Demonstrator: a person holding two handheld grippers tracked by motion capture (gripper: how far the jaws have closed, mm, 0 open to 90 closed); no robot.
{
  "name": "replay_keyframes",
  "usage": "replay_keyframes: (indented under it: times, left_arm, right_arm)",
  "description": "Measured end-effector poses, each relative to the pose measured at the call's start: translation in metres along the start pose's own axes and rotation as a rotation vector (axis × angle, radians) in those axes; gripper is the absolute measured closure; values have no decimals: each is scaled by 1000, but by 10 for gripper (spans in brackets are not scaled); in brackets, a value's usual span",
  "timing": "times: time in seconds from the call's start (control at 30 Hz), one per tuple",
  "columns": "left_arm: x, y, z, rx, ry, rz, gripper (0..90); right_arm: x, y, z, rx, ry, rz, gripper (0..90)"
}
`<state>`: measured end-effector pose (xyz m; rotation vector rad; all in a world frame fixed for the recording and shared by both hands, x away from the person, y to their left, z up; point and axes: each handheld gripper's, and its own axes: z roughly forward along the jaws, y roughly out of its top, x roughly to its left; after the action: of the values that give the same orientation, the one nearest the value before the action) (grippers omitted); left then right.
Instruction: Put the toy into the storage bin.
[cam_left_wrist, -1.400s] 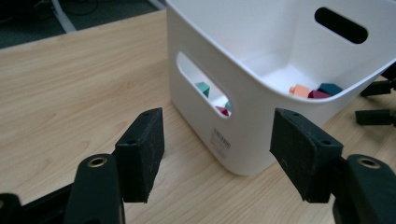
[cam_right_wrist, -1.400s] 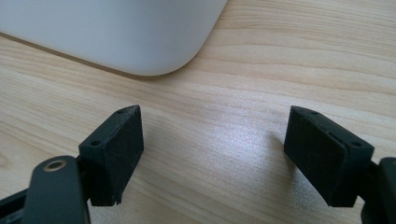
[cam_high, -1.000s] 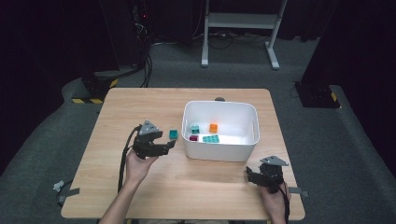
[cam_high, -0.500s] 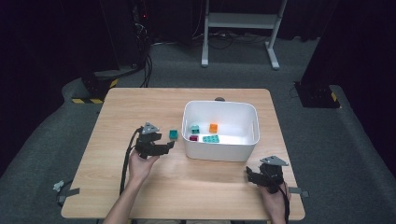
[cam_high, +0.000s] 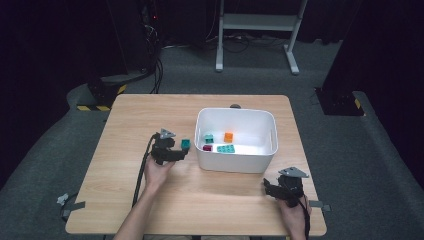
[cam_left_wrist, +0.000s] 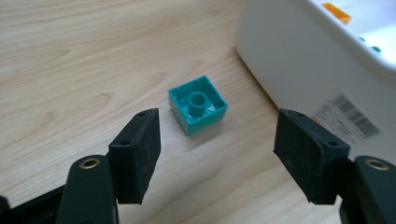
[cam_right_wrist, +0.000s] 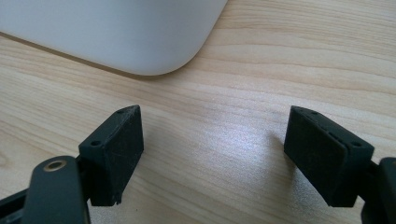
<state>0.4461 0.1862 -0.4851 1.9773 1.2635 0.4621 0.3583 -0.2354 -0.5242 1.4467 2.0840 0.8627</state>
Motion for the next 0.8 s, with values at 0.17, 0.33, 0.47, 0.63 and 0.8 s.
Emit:
replay_keyframes:
  times: [0.17, 0.33, 0.47, 0.63, 0.8]
  left_arm:
    - [4, -1, 12, -1, 7, -24, 323]
    - [4, -2, 22, 4, 9, -40, 325]
    - [1, -2, 28, 13, 17, -23, 334]
    - [3, 4, 38, 33, 16, -34, 329]
    - [5, 5, 48, 28, 40, -52, 339]
  right_arm:
    - [0, 0, 0, 0, 0, 2, 200]
    - [0, 0, 0, 0, 0, 2, 200]
    - [0, 0, 0, 0, 0, 2, 200]
    - [0, 0, 0, 0, 0, 2, 200]
    - [0, 0, 0, 1, 0, 3, 200]
